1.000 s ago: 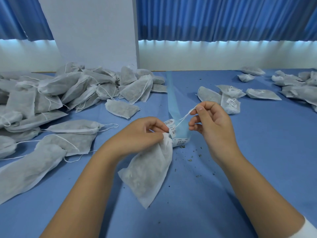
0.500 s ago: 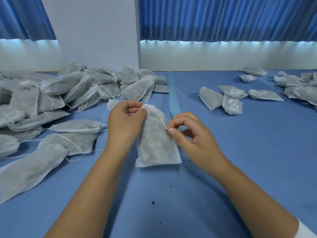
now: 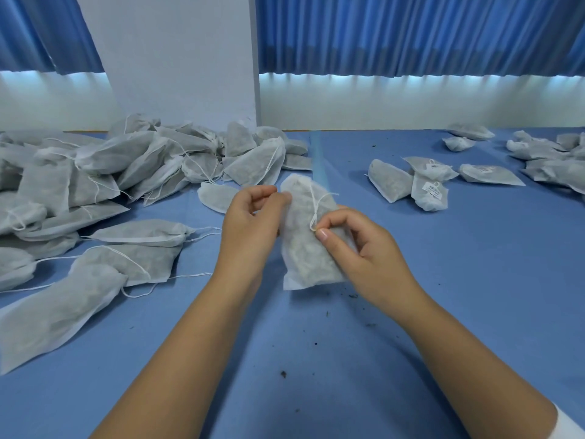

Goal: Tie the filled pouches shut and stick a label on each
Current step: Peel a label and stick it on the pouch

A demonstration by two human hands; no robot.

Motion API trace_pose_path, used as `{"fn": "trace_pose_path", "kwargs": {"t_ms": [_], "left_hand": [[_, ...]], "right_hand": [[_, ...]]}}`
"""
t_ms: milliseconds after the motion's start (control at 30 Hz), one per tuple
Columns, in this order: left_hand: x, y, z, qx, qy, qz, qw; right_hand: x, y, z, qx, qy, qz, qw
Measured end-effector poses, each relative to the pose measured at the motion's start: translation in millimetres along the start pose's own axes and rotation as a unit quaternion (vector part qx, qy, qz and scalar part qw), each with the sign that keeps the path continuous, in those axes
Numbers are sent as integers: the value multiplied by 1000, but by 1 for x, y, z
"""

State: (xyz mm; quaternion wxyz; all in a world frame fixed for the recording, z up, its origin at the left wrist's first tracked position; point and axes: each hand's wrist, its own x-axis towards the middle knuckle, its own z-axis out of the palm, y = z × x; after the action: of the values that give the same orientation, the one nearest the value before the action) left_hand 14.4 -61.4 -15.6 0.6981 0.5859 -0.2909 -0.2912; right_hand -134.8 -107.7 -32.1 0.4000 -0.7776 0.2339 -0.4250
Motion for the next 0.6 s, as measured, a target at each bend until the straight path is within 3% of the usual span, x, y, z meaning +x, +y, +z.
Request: {"fn": "trace_pose_path", "kwargs": {"t_ms": [167,267,400,500,600], "left_hand": [[-5,1,2,33,-144,-69,987],[-7,2,1,55,-168,-54,983],[-4,3,-2,66,-157,-58,984],[3,1,-4,53,-98,-67,992],[15,-4,-9,62,-32,-69,995]], "right_hand": [[3,1,-8,21,30,2,999],[4,3,-9,1,15,2,1000],[5,4,-14,41,-27,32,998],[8,5,-24,82,20,63,994],[11,11,-32,-29,42,96,994]]}}
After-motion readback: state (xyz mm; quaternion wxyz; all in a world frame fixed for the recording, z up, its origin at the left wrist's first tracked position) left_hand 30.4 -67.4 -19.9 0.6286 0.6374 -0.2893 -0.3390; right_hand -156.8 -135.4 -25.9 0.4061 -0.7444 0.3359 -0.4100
